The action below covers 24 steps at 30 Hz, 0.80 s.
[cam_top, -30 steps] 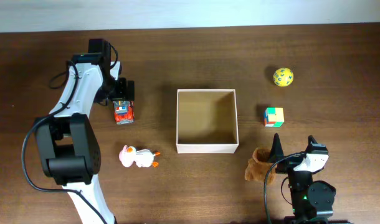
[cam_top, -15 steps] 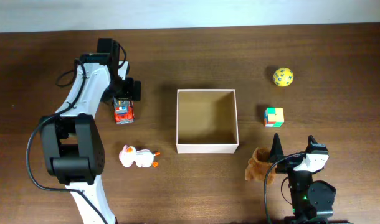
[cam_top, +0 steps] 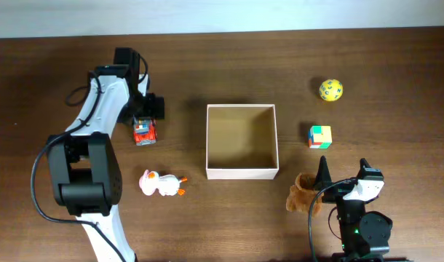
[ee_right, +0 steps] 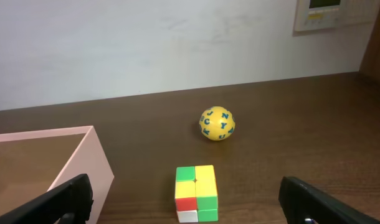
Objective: Pack container
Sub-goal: 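Lower the left gripper onto the truck and close on it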
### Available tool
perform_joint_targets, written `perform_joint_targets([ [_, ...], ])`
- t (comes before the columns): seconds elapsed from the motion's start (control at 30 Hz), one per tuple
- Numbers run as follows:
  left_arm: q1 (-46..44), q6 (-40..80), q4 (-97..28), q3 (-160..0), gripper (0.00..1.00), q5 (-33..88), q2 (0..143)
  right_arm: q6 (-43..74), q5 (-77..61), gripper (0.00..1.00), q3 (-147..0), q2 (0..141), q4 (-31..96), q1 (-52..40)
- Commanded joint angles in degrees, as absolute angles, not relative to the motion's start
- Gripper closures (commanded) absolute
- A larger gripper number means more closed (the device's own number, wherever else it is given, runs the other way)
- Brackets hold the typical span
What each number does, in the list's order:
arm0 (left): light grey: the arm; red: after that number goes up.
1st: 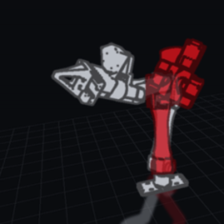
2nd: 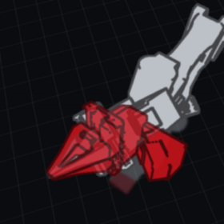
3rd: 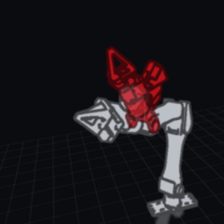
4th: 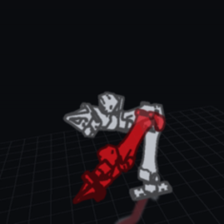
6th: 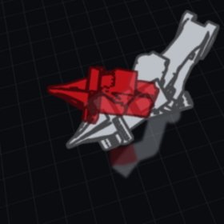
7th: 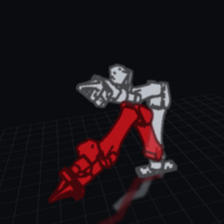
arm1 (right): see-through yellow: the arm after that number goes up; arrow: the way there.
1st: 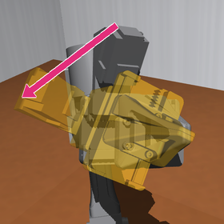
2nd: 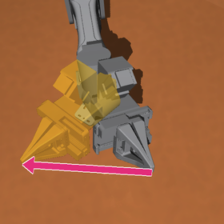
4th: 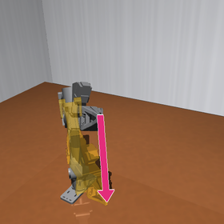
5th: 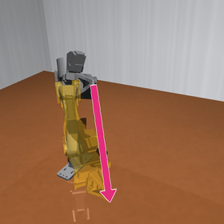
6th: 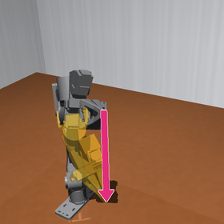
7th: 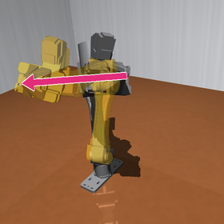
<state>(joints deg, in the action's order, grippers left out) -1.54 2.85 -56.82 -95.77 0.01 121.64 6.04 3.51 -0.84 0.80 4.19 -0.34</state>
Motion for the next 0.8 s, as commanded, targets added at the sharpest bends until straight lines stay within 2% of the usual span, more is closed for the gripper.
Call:
perform_joint_targets([
  [0.0, -1.34, 3.68, -56.69, -94.00, 0.04, 0.01, 121.93, 6.20, 3.40, 0.01, -0.32, 0.21, 4.23, 0.03],
  [0.43, -1.34, 3.62, -56.45, -93.67, 0.11, 0.01, 121.93, 6.20, 3.40, 0.01, -0.32, 0.21, 4.23, 0.03],
  [0.47, -1.34, 3.62, -56.45, -93.67, 0.15, -0.01, 121.93, 6.20, 3.40, 0.01, -0.32, 0.21, 4.23, 0.03],
  [0.77, -1.34, 3.62, -56.42, -93.67, 0.23, -1.50, 121.93, 6.20, 3.40, 0.01, -0.32, 0.21, 4.23, 0.03],
])
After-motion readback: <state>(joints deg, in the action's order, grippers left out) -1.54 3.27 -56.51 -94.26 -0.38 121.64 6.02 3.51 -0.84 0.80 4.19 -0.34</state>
